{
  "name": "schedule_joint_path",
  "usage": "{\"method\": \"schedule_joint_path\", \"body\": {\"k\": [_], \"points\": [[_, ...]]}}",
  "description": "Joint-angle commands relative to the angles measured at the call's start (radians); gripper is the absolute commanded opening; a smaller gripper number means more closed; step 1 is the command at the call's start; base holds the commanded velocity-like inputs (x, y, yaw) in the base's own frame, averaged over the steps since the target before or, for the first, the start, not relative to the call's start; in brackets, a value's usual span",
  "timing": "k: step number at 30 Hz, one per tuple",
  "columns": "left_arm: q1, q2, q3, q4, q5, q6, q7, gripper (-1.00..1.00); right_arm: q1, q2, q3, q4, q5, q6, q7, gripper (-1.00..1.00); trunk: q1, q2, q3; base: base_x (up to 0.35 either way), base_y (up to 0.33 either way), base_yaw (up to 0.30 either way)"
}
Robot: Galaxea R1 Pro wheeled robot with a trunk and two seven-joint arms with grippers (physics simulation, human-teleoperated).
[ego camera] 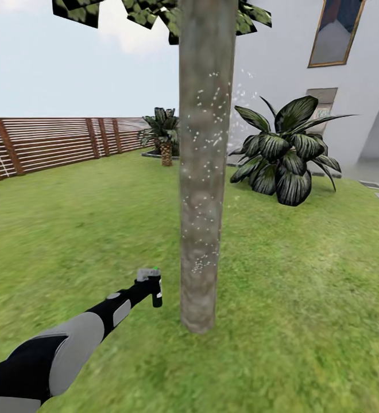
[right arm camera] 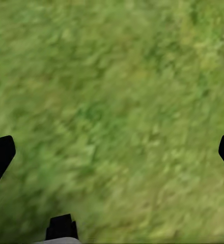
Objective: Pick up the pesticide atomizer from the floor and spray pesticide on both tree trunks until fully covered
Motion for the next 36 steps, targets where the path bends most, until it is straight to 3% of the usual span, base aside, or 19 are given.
{"method": "schedule_joint_path", "body": {"k": [1, 31, 36], "points": [[0.000, 0.000, 0.001, 0.000, 0.000, 0.000, 0.000, -1.00, 0.000, 0.000, 0.000, 0.000, 0.000, 0.000, 0.000, 1.00, 0.000, 0.000, 0.000, 0.066, 0.348, -0.045], [0.000, 0.001, -0.001, 0.000, 0.000, 0.002, 0.000, -1.00, 0.001, 0.004, -0.001, 0.000, -0.001, 0.003, -0.002, 1.00, 0.000, 0.000, 0.017, 0.003, 0.350, -0.245], [0.000, 0.001, -0.001, -0.001, 0.000, 0.002, 0.000, -1.00, 0.066, 0.002, -0.002, 0.000, -0.001, 0.007, -0.003, 1.00, 0.000, 0.000, 0.018, 0.000, 0.350, -0.025]]}}
